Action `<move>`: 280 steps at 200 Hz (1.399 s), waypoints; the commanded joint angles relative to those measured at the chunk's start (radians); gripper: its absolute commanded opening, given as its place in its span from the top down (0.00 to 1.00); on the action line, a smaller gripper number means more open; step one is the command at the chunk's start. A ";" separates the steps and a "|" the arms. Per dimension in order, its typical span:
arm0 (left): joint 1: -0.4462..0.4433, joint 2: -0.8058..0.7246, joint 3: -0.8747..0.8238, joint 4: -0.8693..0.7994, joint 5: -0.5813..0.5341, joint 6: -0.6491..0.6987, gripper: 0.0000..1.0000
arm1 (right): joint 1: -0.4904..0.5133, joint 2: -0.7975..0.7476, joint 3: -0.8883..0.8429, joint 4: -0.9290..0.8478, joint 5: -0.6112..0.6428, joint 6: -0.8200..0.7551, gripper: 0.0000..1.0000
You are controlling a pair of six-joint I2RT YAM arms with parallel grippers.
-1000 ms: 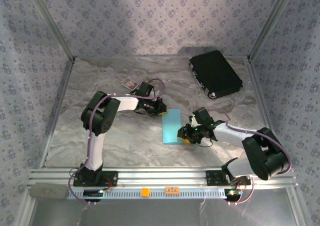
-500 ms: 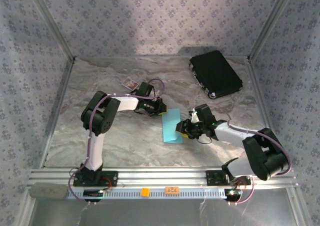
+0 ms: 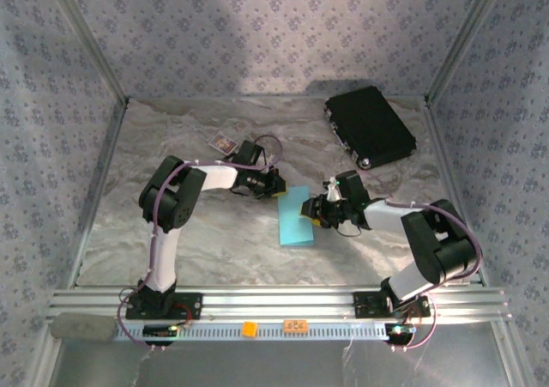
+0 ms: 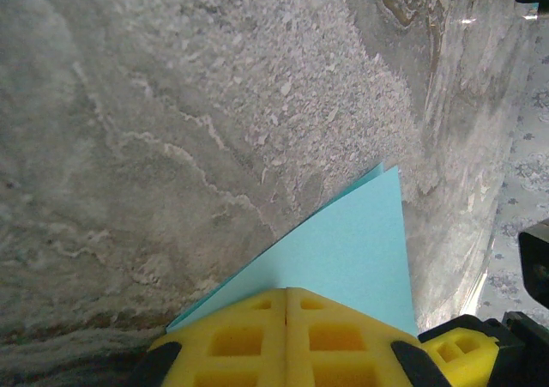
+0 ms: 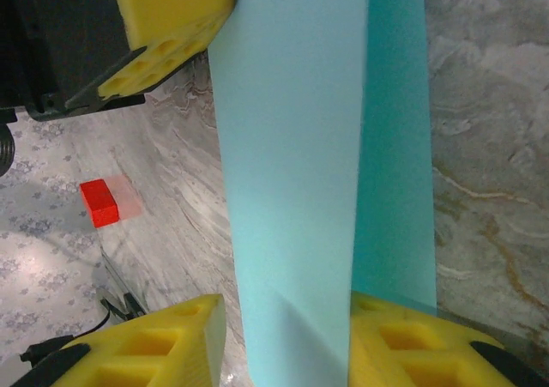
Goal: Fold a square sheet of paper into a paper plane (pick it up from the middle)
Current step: Fold the triangle a second time at the center of the table.
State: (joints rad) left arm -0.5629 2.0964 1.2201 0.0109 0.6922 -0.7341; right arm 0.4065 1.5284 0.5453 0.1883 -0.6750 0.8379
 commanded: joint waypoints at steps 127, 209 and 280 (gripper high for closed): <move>-0.020 -0.236 -0.016 -0.066 -0.044 0.054 0.53 | -0.020 0.026 -0.036 0.068 0.034 0.048 0.91; -0.098 -0.517 -0.271 0.009 -0.302 0.104 0.43 | 0.012 0.055 -0.031 0.177 0.054 0.167 0.84; -0.292 -0.647 -0.515 0.259 -0.509 0.289 0.47 | -0.001 0.076 0.018 0.114 -0.025 0.070 0.78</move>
State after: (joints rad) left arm -0.7944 1.4990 0.7742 0.1242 0.2817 -0.5602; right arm 0.4145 1.5806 0.5282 0.3347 -0.6609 0.9524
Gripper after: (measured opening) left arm 0.525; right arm 0.231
